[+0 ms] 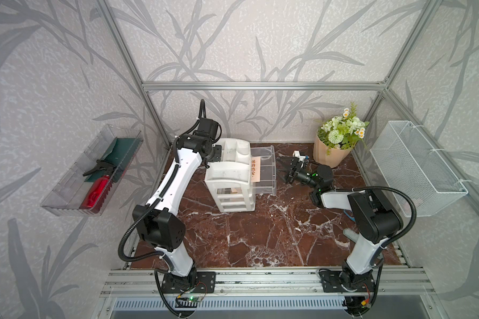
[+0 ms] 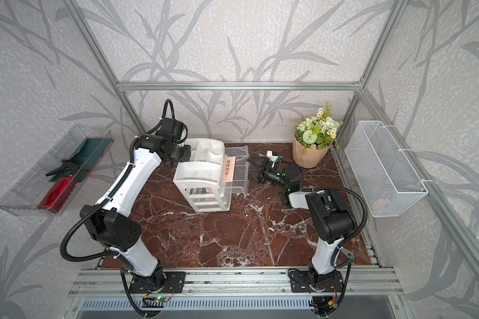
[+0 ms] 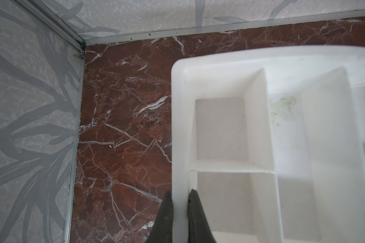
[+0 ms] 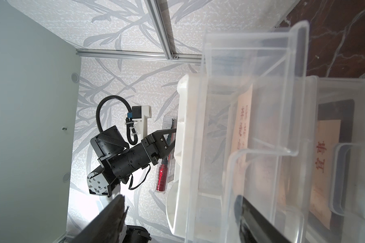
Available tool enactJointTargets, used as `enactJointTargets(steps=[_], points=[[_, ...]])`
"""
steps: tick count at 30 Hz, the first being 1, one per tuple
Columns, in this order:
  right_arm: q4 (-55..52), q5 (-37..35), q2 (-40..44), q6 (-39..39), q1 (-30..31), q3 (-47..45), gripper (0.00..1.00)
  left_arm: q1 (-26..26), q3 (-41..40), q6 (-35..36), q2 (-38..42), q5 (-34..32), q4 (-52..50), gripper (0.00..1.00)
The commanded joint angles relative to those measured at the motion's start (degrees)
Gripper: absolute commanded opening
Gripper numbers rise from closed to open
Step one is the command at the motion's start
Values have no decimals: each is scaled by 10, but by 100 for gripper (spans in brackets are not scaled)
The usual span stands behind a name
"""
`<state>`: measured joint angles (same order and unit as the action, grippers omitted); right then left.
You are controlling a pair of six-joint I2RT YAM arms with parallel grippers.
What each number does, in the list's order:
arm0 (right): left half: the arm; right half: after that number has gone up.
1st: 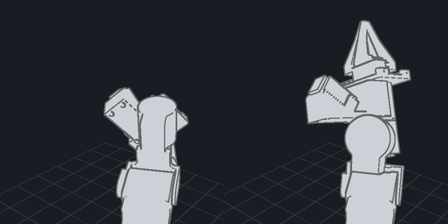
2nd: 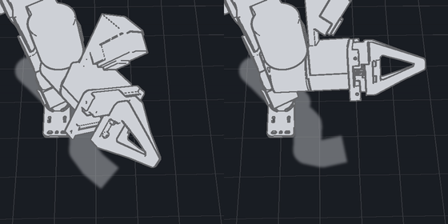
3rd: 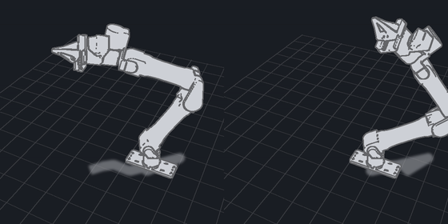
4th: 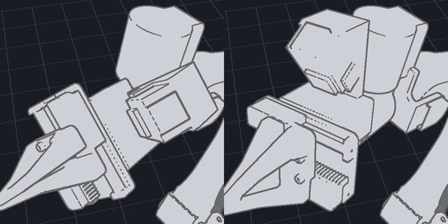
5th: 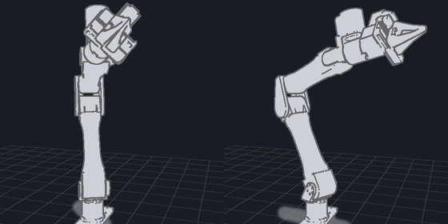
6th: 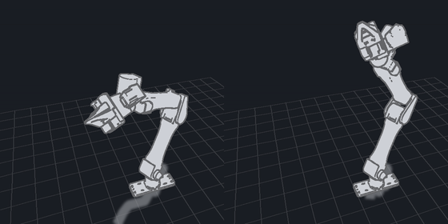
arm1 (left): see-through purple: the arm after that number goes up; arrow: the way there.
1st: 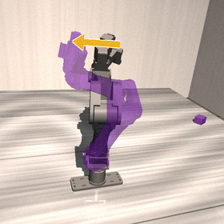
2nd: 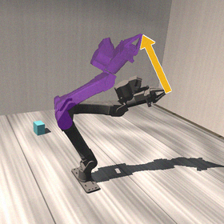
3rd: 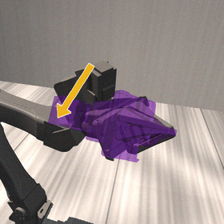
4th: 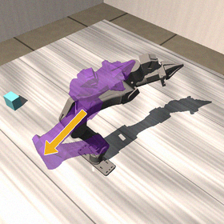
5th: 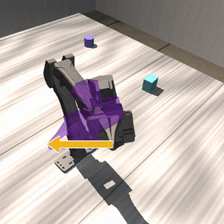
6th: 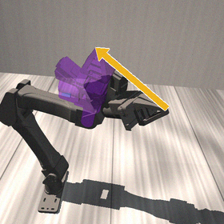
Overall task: Take the postcards out of the drawer
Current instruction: Open the drawer in the storage box.
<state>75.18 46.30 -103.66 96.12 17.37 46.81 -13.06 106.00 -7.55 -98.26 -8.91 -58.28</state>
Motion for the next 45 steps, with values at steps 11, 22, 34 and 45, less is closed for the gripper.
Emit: enactJointTargets(steps=[11, 22, 34, 45], points=[[54, 20, 17, 3, -17, 3, 79, 6, 48, 7, 11, -60, -28, 0], [54, 41, -8, -2, -22, 7, 78, 5, 55, 0, 13, -67, -26, 0], [27, 59, 2, -56, -14, 26, 70, 6, -26, 2, 42, -76, 25, 0], [-806, -129, 194, -584, 94, 221, 73, 14, -94, 4, 66, -42, 86, 0]])
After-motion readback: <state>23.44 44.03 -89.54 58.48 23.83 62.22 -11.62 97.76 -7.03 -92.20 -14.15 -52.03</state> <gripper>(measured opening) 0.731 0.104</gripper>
